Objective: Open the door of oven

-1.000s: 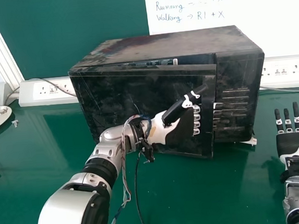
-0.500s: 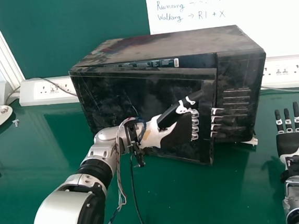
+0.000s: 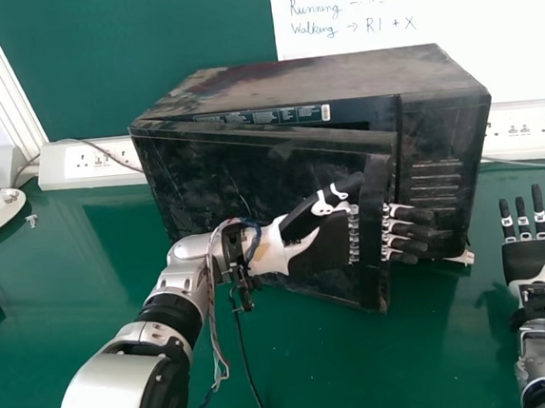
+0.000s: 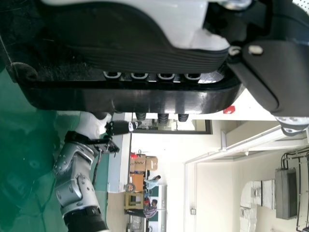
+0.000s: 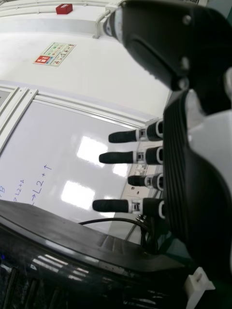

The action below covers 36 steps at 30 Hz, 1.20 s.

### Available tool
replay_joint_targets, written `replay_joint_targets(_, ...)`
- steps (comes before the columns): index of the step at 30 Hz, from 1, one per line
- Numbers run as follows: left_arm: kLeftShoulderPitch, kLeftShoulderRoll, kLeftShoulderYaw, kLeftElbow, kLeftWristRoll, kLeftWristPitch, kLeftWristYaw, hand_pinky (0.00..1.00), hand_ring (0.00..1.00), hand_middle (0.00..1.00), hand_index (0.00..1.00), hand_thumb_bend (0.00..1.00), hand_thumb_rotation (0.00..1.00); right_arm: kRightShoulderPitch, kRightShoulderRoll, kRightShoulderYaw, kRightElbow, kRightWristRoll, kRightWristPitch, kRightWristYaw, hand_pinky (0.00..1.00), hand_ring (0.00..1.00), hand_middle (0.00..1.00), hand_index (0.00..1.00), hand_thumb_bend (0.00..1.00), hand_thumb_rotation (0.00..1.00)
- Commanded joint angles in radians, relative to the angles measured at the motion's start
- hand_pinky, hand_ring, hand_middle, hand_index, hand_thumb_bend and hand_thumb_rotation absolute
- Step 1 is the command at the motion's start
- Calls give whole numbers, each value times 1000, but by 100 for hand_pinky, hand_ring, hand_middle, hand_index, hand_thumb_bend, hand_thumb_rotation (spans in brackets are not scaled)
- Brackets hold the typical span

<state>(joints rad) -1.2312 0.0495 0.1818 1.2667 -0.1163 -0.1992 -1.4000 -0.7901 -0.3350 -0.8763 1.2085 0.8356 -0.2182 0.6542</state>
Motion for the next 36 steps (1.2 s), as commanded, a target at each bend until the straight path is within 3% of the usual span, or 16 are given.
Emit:
replay_joint_targets(1,-13,-43,9,-26,-47,-3,-60,57,74,79,86,98,94,-8,3,4,-2,-4,-4,4,94,92,98,97,100,93)
replay_joint_targets(12,4,-14,15,-40,-77,9,-129,58,74,79,86,98,92,-10,4,8,-5,-8,-6,-12,87,84,91,95,100,94)
replay_joint_targets(25,27,59,10,-60,-92,25,-201,59,73,77,84,97,90,-9,2,11,-7,-9,-6,-17,82,79,88,93,100,92)
replay_joint_targets(36,62,137,-34,-88,-121,19,-214,58,72,78,85,99,90,-8,-3,12,-3,-8,-7,-24,66,70,80,89,100,93)
